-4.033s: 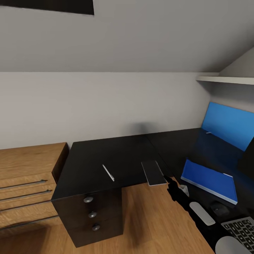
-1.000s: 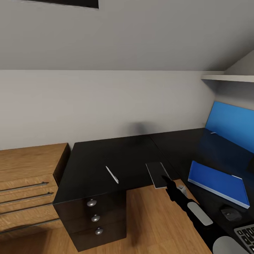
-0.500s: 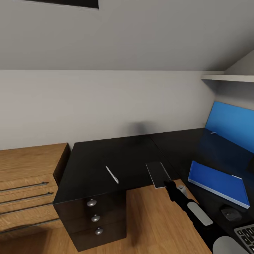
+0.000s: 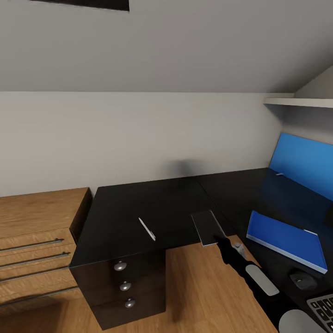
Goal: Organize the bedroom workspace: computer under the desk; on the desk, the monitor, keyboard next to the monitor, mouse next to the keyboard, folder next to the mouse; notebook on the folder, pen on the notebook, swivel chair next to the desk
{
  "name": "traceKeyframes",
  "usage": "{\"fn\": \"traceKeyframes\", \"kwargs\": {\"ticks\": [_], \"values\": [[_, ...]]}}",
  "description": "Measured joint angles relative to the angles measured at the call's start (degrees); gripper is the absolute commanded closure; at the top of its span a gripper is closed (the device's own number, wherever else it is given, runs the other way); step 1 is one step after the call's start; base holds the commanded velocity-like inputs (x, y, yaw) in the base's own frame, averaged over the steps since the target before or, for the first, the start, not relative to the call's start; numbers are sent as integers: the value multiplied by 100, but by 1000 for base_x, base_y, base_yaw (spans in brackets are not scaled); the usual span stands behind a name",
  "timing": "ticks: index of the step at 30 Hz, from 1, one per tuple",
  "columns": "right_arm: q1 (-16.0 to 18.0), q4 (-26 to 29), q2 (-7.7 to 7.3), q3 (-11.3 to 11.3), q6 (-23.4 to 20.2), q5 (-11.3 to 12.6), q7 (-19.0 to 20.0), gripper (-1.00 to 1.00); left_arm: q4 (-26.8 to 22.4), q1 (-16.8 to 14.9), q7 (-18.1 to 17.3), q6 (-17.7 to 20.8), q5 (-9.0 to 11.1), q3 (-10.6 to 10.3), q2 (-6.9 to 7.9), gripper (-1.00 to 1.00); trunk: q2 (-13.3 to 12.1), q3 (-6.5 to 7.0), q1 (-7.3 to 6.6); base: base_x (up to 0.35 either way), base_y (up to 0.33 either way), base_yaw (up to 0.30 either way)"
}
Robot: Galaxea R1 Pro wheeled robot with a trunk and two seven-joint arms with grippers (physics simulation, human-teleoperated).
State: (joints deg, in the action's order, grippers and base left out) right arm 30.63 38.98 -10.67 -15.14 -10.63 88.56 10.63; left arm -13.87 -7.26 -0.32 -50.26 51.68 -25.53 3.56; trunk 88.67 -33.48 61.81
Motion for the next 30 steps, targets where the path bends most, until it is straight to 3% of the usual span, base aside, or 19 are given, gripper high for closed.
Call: {"fn": "traceKeyframes", "kwargs": {"ticks": [14,30], "values": [[0,4,-8,-1,1,-16,8,100,0,0,-8,8,-7,-1,0,-100,0,0,0,0,0,0],[1,271,-46,-27,1,-20,22,100,0,0,-1,17,-8,-10,-9,-100,-640,287,-351,0,0,0]]}}
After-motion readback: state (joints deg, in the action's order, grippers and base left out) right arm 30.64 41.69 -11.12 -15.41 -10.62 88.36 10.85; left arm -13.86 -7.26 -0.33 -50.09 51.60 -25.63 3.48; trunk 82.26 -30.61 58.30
